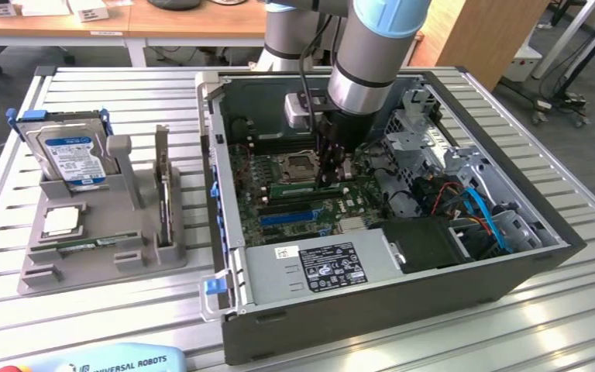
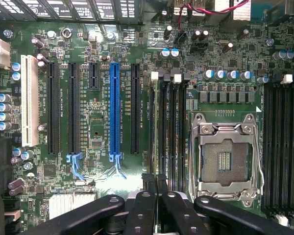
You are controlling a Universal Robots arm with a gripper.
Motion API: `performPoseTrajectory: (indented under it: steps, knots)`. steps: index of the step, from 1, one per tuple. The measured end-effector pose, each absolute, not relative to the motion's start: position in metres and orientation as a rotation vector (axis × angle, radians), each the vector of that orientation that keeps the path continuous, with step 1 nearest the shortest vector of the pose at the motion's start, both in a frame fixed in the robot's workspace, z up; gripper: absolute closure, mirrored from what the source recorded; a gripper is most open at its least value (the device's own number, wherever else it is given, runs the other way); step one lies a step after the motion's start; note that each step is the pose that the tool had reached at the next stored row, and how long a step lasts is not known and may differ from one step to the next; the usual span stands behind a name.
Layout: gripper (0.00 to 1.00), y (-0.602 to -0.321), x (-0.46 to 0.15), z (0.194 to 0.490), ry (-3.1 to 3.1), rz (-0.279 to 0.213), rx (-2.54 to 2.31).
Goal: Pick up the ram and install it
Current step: 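Insert the ram into the slot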
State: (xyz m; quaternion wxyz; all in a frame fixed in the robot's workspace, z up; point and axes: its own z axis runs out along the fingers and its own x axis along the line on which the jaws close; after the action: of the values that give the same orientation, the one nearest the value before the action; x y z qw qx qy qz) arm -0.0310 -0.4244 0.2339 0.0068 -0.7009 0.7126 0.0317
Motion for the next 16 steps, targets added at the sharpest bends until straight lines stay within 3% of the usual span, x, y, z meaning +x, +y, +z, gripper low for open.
performPoseTrajectory:
  steps: [16]
  knots:
    - [0.88,-0.4237,-0.031,0.2335,2.221,0.099,-2.201]
